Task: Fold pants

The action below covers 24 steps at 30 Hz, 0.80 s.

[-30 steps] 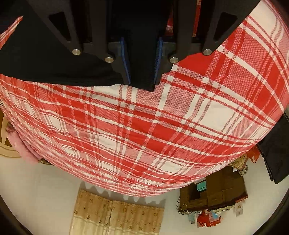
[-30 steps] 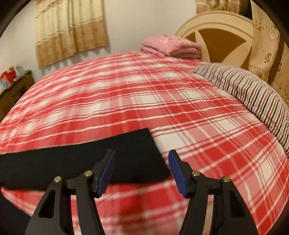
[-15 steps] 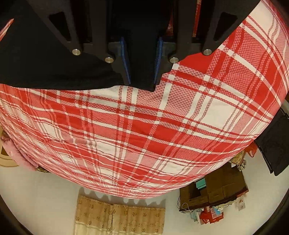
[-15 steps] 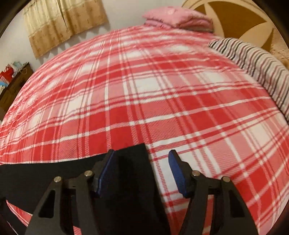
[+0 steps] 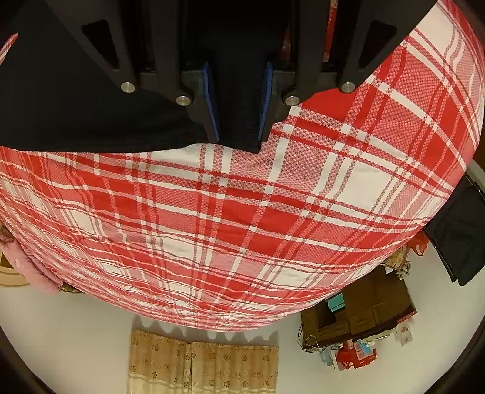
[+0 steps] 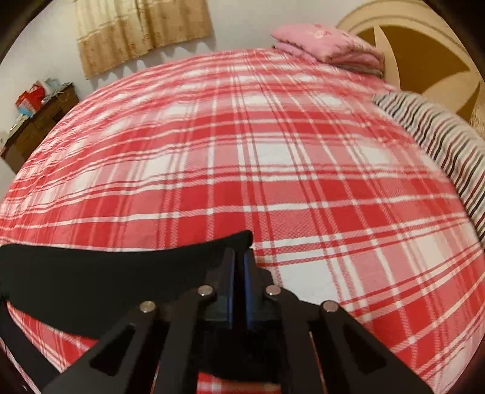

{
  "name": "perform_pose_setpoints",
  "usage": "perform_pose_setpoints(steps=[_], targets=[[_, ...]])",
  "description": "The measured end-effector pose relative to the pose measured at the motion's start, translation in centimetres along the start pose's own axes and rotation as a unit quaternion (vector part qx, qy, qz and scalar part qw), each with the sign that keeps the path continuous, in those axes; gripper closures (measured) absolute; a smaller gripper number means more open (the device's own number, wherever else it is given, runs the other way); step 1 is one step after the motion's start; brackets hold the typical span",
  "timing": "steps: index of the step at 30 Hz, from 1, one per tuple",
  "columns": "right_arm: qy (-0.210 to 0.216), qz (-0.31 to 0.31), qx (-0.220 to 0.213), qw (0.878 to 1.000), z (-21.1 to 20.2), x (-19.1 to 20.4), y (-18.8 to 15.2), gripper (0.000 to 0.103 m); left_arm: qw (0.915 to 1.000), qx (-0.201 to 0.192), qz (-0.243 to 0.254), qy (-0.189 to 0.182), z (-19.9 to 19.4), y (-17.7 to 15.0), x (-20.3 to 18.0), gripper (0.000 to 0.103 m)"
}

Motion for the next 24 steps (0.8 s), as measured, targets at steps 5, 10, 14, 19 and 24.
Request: perform_pose_setpoints(steps=[5,10,14,19,24], targets=[[-0.007,-0.009,-0.006,1.000,-1.6,-0.5,-0.3,0.096,0.9996,-0.006,-0.012,-0.024,-0.7,0.3,0.4,0.085],[-0.012,-0.026,-0.052,0.998,-4.1,0.1,-0.7,0.096,0.9982,-0.033,-0.024,-0.045,-2.7,0.8,0.5,0.089],[0.003,-0.049,-0.099,0.994,-6.6,1.7,-0.8,0.096,0.9953,-0.060,-0.035,-0.068,-4.8,1.1,0.6,0.089],[0.020,-0.068,-0.143,0.987,-8.6,2.4,-1.9,0.096,0.9879,-0.093,-0.056,-0.111,-7.0,1.2,1.5,0.091],[0.048,-0.085,-0.198,0.975,-11.4,2.3,-3.9,0.097,0.9705,-0.137,-0.081,-0.181,-10.2,0.3,2.4,0.094]])
Point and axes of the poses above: each gripper's, at about its wrist camera, not at the fingertips, and z roughly the way its jaws point, x to its left, y to its top, the point moved 5 cm from there along z, roughly the way its jaws point, and after that the axes turned 1 degree about -x, right-handed, at the moved point
